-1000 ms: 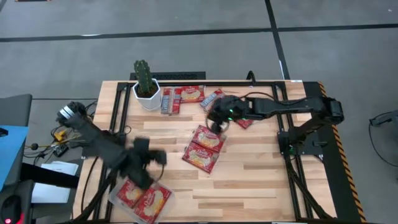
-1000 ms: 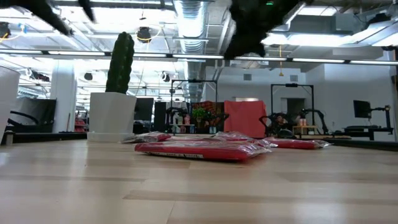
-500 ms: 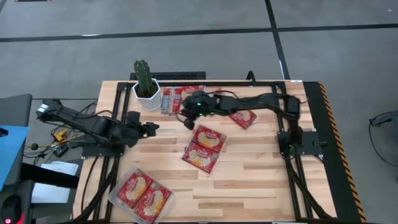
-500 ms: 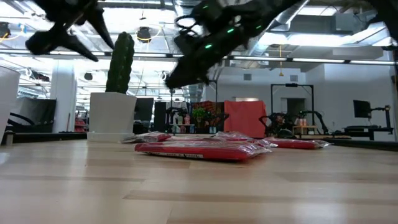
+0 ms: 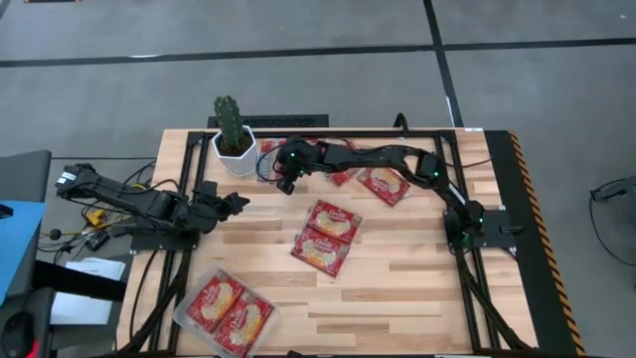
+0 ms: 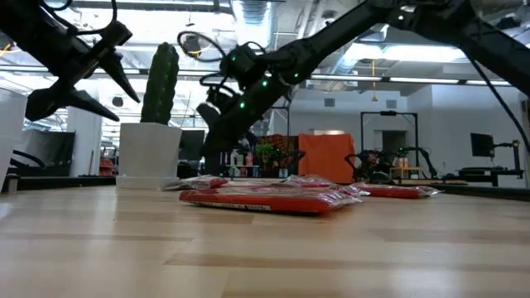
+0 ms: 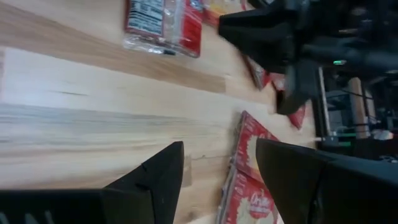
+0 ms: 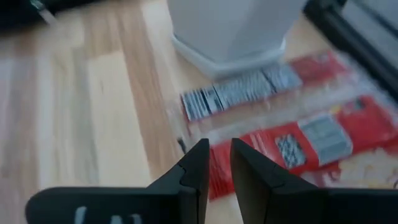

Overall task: Sort popcorn bags into baskets
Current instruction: Adjust the red popcorn bags

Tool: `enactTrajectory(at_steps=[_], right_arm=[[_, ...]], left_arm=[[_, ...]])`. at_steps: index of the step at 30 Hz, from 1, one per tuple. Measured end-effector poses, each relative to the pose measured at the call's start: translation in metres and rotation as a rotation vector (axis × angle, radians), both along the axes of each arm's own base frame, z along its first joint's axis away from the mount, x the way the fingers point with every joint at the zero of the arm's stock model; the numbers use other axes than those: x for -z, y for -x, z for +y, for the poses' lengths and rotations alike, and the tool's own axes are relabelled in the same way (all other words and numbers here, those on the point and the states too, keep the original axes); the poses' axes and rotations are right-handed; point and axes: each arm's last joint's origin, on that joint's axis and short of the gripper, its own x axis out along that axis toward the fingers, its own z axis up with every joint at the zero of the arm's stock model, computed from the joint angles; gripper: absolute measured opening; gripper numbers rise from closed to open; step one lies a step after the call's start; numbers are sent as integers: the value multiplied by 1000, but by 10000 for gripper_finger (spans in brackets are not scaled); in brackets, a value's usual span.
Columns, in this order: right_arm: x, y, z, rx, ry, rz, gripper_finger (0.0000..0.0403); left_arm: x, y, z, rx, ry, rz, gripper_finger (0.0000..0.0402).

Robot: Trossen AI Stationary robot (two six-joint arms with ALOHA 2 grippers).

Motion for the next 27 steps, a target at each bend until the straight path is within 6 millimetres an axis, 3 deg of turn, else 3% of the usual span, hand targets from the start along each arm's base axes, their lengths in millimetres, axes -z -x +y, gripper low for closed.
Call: enactTrajectory(at_steps=[4, 8, 14, 17, 21, 27], right_arm=[[18, -3, 1, 12, 9, 69, 92], [10, -8, 5, 19, 33, 38, 92], [11, -7, 13, -18, 63, 135, 92], [-2, -6, 17, -108, 131, 213, 92], [-40, -6, 20, -203, 258, 259, 92], [-69, 9, -14, -182, 261, 316, 82]], left_arm=[[0, 0, 2, -15, -1, 2, 190], [0, 0, 4, -22, -16, 16, 190], [-1, -2, 7, -32, -26, 9, 190], [-4, -4, 6, -13, -48, -9, 190], [-4, -4, 6, -3, -64, -4, 190], [-2, -7, 6, 6, -84, 27, 190]])
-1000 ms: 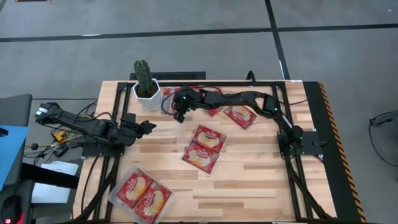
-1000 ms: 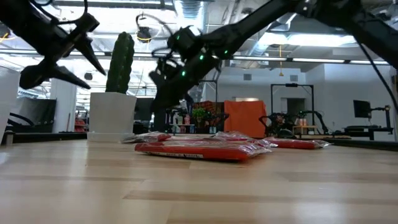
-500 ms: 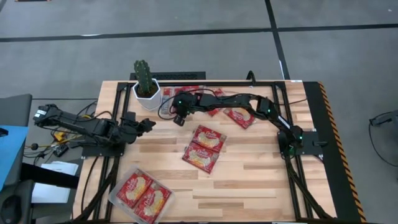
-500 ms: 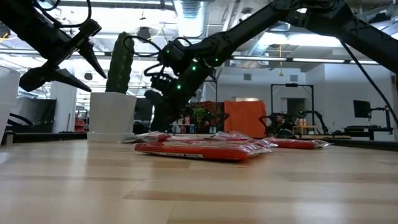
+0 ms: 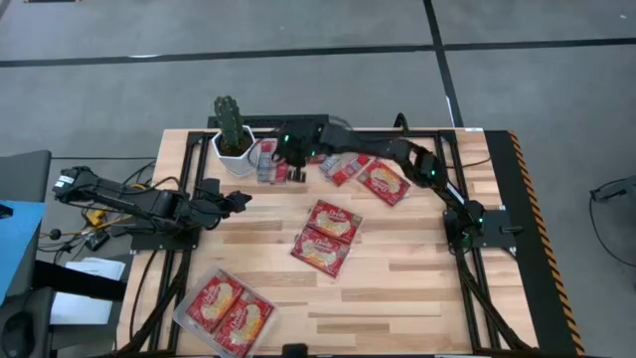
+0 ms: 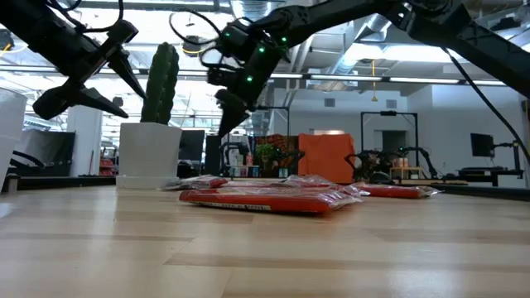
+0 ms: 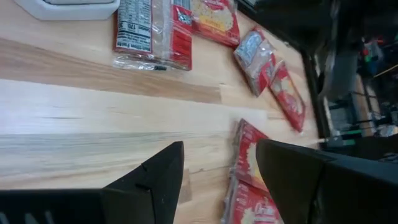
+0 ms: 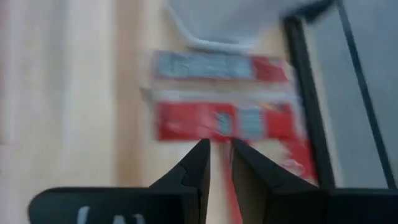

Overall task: Sort popcorn bags into baskets
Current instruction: Adjust the red popcorn bags

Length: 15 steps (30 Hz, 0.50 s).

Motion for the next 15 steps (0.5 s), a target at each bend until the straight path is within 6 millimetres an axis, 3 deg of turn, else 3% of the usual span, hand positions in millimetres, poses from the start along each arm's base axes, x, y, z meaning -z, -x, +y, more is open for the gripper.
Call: enactTrajectory(at_steps=[3, 5, 10, 15], right_arm=[[-12, 19, -20, 10, -72, 49, 68], [-33, 32, -26, 17, -78, 41, 57], [-94, 77, -32, 54, -73, 6, 20], [-159, 122, -20, 81, -34, -107, 14]], left_arm=[[2, -6, 2, 1, -30, 28, 178], [2, -13, 5, 29, -81, 54, 151], [0, -40, 16, 61, -217, 53, 22], [7, -66, 39, 22, -301, 130, 2]])
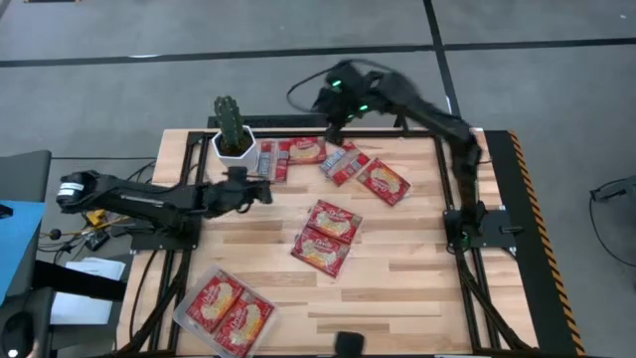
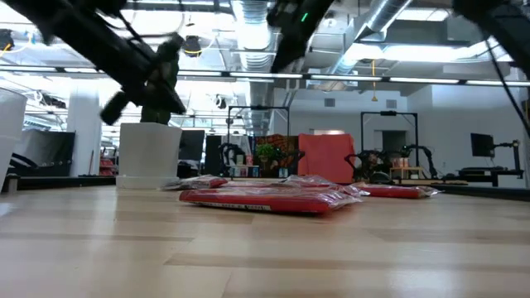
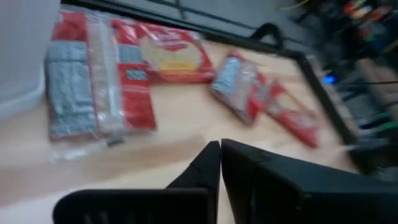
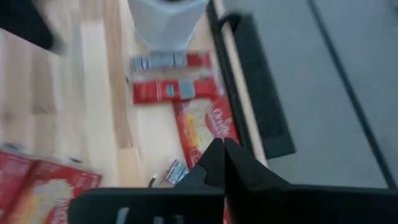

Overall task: Sort popcorn bags into baskets
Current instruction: Adjust the red popcorn bags

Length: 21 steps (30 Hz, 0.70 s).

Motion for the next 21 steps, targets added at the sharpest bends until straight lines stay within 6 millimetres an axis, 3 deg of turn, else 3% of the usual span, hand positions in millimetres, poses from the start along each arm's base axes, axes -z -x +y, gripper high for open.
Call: enactTrajectory(at_steps=[4, 10, 15, 21], right_arm=[[-42, 37, 12, 63, 31, -84, 29], [-80, 81, 28, 139, 52, -178, 17], [-92, 101, 38, 169, 43, -184, 13], [-85, 108, 40, 188, -1, -106, 30]], left_arm=[[12, -21, 22, 11, -7, 147, 0], [32, -51, 48, -24, 49, 413, 0], [47, -77, 64, -12, 39, 576, 0], [78, -91, 72, -24, 141, 654, 0]])
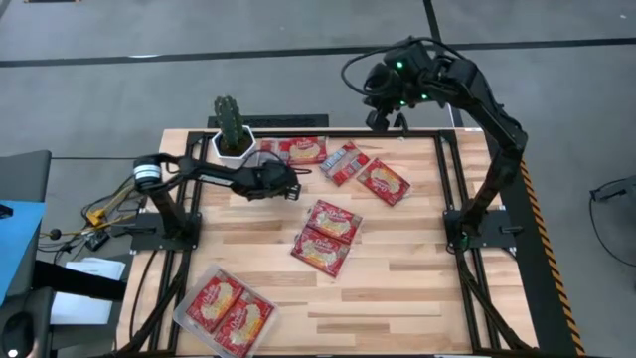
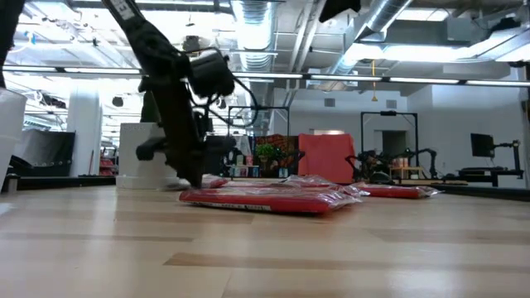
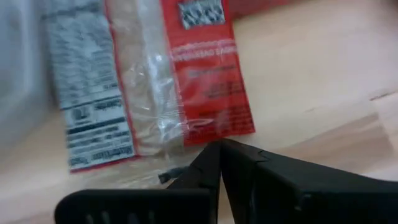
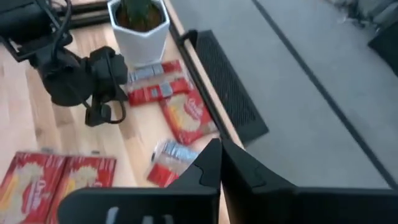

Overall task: Sort popcorn bags into baskets
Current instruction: Adjust the red popcorn bags

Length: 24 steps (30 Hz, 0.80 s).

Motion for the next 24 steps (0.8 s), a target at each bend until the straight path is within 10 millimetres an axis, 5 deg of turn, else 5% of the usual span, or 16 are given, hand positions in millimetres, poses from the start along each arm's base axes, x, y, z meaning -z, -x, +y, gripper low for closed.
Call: enactTrajectory(at_steps=[6, 15, 19, 24], right_arm=[[4, 1, 6, -31, -26, 57, 20], [10, 0, -6, -71, -19, 50, 28], [36, -15, -26, -107, -85, -3, 27], [103, -44, -52, -108, -91, -37, 7]], left_arm=[[10, -9, -13, 87, 158, -52, 0], [-9, -16, -79, 323, 476, -172, 0], [-36, -13, -93, 311, 411, -274, 0], [-82, 1, -93, 288, 300, -431, 0]])
